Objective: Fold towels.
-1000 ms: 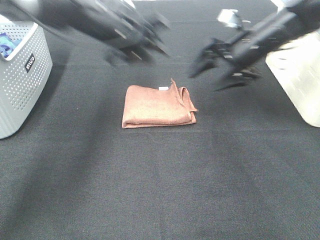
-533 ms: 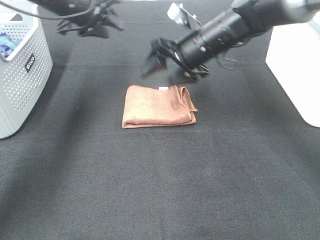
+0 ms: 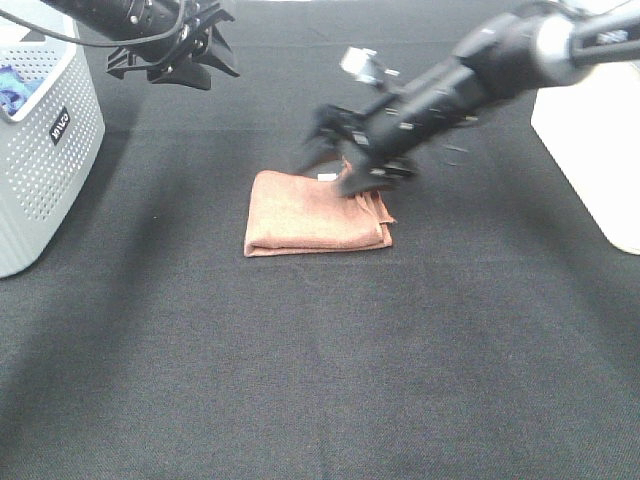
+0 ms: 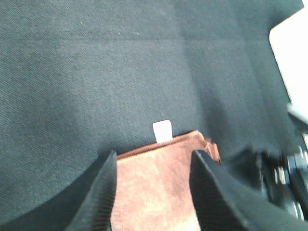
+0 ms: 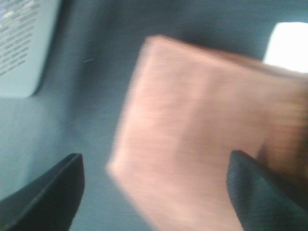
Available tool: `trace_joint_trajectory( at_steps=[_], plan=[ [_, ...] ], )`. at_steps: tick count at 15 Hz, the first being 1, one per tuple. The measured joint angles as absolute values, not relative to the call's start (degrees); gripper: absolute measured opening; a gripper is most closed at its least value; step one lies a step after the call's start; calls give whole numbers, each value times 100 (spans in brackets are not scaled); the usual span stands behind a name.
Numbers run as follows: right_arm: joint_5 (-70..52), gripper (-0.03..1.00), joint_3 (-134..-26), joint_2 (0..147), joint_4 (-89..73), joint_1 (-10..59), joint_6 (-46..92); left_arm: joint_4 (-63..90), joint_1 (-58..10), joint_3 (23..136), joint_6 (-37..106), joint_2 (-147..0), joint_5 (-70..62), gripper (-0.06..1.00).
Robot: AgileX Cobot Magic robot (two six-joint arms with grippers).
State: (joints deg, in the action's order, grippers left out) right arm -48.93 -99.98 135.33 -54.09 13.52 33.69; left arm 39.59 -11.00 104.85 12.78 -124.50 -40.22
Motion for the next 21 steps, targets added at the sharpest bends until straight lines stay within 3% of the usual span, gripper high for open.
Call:
trace_joint_trajectory(
  at_steps=[9, 21],
  plan=[
    [-4509, 76, -10004, 13350, -3105, 1106, 1971, 3753, -1100, 10485, 1278, -12405, -4125, 46],
    [-6881, 76, -10010, 11127, -1896, 1106, 1180, 785, -1100, 10462, 372, -10061, -6543, 46]
  ],
)
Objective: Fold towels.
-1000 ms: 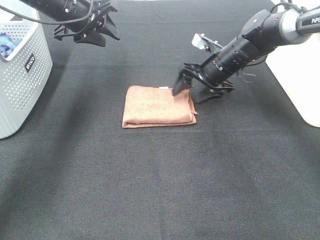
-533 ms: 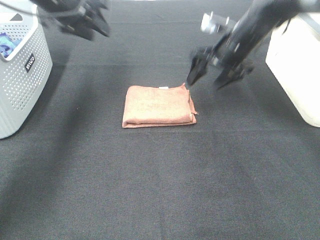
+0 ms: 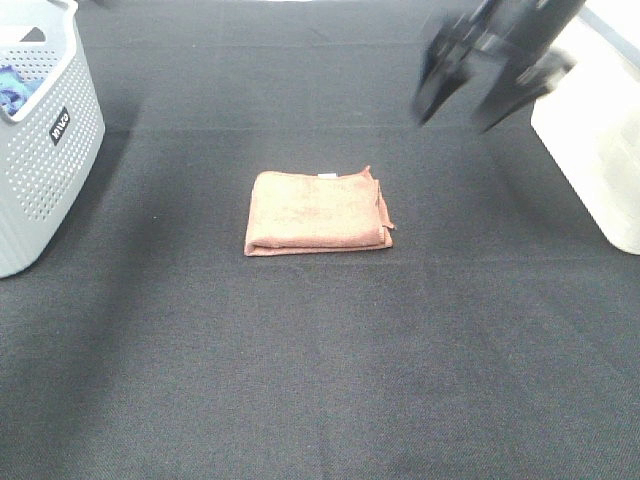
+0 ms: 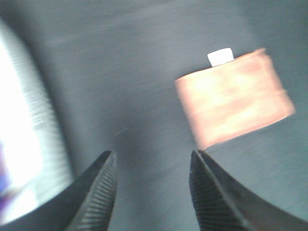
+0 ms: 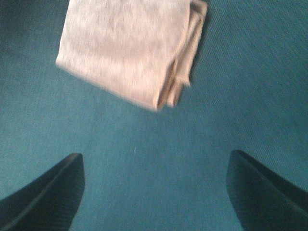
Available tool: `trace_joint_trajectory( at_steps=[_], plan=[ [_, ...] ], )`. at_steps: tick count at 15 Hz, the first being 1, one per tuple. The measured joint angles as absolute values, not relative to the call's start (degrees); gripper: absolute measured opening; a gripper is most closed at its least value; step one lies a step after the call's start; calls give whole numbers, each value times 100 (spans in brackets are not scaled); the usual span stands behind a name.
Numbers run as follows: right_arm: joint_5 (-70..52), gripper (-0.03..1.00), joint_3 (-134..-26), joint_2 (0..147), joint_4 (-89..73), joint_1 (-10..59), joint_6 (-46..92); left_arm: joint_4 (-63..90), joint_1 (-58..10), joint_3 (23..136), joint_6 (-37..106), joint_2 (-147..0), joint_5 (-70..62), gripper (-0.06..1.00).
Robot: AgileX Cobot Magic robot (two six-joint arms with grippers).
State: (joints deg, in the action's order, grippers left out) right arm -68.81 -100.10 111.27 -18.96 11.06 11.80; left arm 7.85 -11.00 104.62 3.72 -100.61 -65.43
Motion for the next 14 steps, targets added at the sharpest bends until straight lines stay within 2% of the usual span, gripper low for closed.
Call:
trace_joint_trajectory(
  at_steps=[4, 7, 8, 11, 14],
  plan=[
    [-6904, 76, -9167, 9712, -1341, 1106, 762, -34, -1100, 9013, 0, -8440, -6635, 46],
    [-6881, 76, -7769, 8405, -1255, 1106, 625, -57, -1100, 7540, 0, -7093, -6400, 46],
    [-6881, 76, -7769, 8405, -1255, 1106, 625, -57, -1100, 7540, 0, -7093, -6400, 46],
    [-6600, 76, -5982, 6623, -1238, 1106, 625, -57, -1100, 5752, 0, -5632, -6325, 46],
    [-6578, 76, -4778, 5094, -1140, 1106, 625, -69, -1100, 4486, 0, -4320, -6320, 46]
  ],
)
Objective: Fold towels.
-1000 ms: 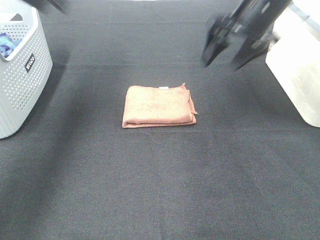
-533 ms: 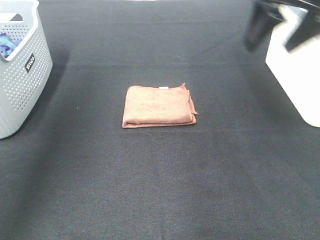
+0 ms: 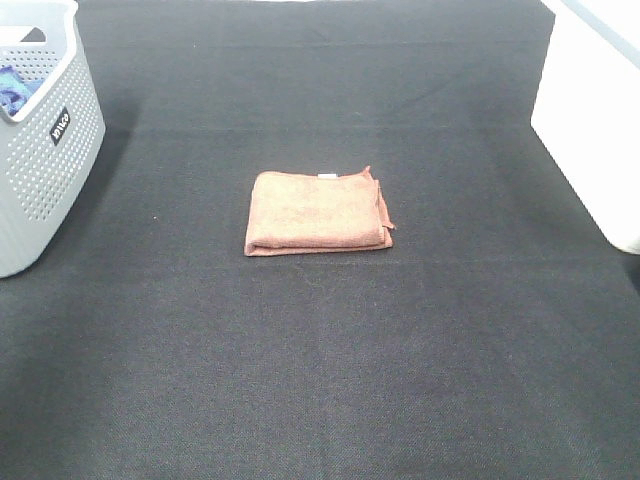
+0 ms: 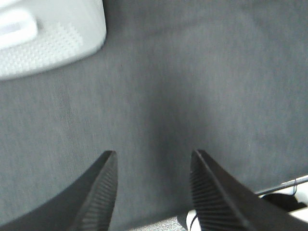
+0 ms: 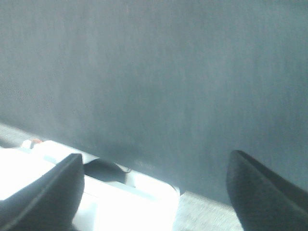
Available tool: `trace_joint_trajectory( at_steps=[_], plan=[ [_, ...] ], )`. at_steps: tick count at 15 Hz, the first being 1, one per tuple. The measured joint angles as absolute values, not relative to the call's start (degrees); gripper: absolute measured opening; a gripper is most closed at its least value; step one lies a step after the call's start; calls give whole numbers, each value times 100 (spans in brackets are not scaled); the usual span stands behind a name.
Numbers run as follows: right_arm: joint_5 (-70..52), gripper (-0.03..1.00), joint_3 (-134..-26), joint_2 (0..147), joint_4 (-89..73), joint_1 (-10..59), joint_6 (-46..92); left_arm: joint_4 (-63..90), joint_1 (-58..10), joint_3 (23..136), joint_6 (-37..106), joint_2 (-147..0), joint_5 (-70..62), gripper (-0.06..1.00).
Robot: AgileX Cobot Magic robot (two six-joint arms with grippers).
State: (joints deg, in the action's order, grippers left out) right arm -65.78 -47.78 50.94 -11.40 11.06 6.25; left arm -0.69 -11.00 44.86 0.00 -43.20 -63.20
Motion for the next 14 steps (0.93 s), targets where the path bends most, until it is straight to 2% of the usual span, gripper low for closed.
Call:
trace_joint_trajectory(
  at_steps=[3, 7, 10, 14],
  plan=[
    [-6589, 76, -3839, 3426, -917, 1106, 625, -46, -1100, 3644, 0, -2796, -6343, 46],
    [-6457, 76, -3272, 1971, -647, 1106, 963, 407, -1100, 3168, 510, -1495, -6320, 46],
    [-6188, 76, -2934, 1507, -590, 1106, 1077, 928, -1100, 2893, 1215, -1238, -6091, 46],
    [-6154, 76, -2934, 1501, -590, 1106, 1077, 974, -1100, 2882, 1324, -1238, -6073, 46]
  ],
)
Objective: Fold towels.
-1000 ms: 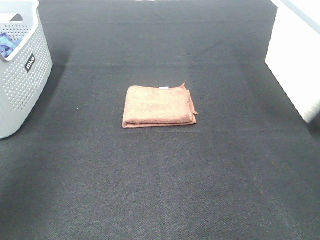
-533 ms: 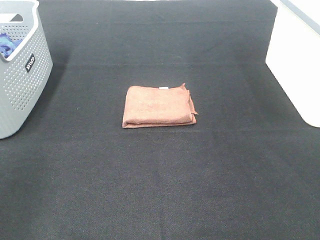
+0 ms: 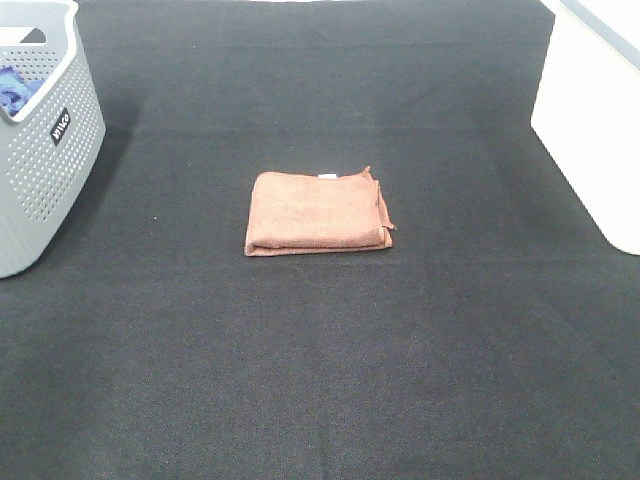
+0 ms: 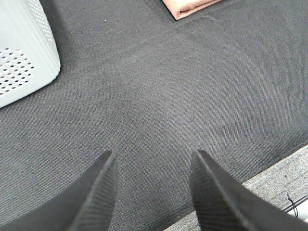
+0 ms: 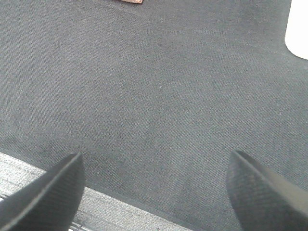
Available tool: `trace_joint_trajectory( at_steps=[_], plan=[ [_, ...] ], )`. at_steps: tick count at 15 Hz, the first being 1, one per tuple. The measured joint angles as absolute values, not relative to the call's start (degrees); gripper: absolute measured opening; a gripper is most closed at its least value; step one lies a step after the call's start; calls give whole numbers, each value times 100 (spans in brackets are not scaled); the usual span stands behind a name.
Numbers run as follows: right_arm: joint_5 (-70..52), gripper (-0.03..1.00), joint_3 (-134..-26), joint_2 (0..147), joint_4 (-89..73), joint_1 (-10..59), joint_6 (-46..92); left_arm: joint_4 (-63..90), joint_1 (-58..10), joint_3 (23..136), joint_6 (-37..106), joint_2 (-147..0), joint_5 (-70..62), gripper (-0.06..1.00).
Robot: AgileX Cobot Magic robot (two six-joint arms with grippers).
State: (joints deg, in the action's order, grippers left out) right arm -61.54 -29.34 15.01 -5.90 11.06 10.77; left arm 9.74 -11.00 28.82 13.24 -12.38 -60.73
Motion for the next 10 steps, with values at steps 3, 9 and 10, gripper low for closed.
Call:
trace_joint_trajectory(
  at_steps=[3, 9, 10],
  plan=[
    [-6148, 76, -2934, 1501, -579, 1106, 1077, 934, -1100, 2871, 1381, -1238, -6068, 46],
    [-6148, 76, -2934, 1501, -579, 1106, 1077, 922, -1100, 2865, 1381, -1238, -6068, 46],
    [-6148, 76, -2934, 1501, -579, 1106, 1077, 922, -1100, 2865, 1381, -1238, -6068, 46]
  ],
)
